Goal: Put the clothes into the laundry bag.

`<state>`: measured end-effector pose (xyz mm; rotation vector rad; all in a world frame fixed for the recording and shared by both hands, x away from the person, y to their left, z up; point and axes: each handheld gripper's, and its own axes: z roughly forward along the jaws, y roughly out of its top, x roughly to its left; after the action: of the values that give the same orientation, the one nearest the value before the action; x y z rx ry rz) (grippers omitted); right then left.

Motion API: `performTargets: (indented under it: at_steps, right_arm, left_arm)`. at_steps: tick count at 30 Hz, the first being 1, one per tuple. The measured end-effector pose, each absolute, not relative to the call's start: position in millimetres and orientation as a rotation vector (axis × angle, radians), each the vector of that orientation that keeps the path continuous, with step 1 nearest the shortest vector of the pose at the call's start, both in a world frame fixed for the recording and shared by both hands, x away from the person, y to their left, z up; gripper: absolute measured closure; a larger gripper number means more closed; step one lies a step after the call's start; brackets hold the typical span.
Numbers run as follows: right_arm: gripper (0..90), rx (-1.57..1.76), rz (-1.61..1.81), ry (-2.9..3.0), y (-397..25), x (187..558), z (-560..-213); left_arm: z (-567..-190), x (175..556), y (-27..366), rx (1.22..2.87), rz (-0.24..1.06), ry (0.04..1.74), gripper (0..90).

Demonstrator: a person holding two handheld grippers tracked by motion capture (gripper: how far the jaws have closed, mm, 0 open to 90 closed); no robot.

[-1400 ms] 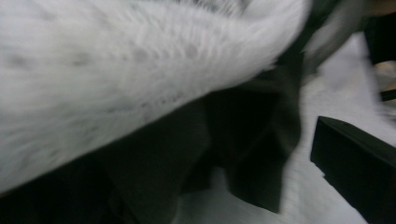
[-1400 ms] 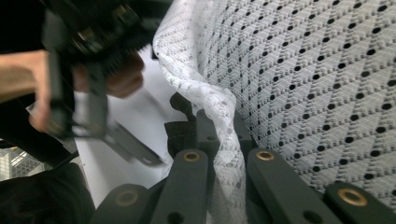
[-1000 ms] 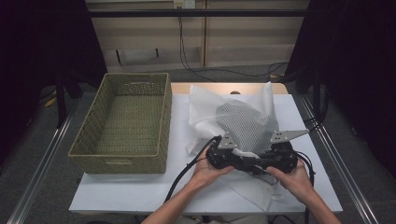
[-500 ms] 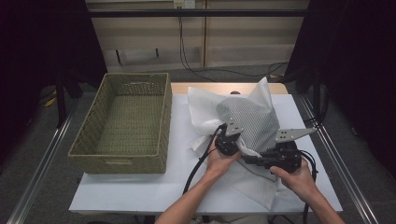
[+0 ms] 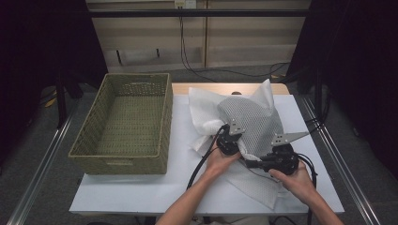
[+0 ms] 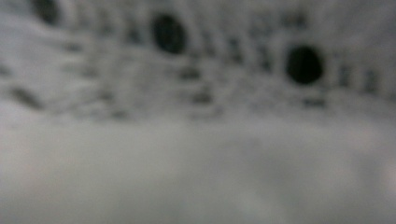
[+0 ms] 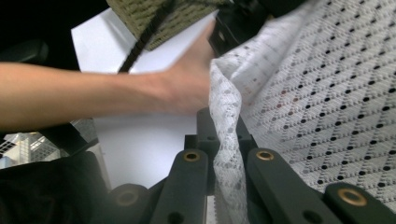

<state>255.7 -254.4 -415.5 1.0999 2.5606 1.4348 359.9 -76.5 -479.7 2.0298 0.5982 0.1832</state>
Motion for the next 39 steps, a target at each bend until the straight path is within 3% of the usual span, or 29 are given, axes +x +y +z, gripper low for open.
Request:
performTargets:
  at_steps: [4, 10, 19, 26, 31, 35, 39]
  right_arm:
    - [88.6, 1.114, 1.427, 2.561, -255.4, 257.4, -420.1]
    - [88.5, 1.143, 1.402, 2.559, -255.0, 257.2, -424.9]
    - [88.4, 1.124, 1.365, 2.596, -249.0, 258.1, -430.2]
    - [88.2, 1.118, 1.341, 2.628, -244.8, 257.9, -433.0]
    - [88.2, 1.130, 1.339, 2.626, -245.4, 258.9, -433.4]
    - [88.1, 1.127, 1.345, 2.623, -246.3, 257.2, -432.4]
    - [88.1, 1.120, 1.353, 2.624, -247.7, 257.3, -433.1]
  left_arm:
    - [-473.3, 354.0, -66.3, 2.055, 0.174, 0.591, 53.1]
    - [-462.3, 340.1, -44.5, 2.099, 0.184, 0.529, 44.2]
    - [-448.2, 322.1, -6.3, 2.180, 0.248, 0.424, 39.5]
    - [-459.5, 315.0, 30.5, 2.212, 0.207, 0.463, 37.2]
    - [-466.9, 313.3, 35.9, 2.229, 0.109, 0.402, 24.2]
    - [-473.8, 305.5, 43.1, 2.314, 0.111, 0.347, 23.3]
    - [-474.6, 306.7, 47.3, 2.293, 0.118, 0.383, 23.4]
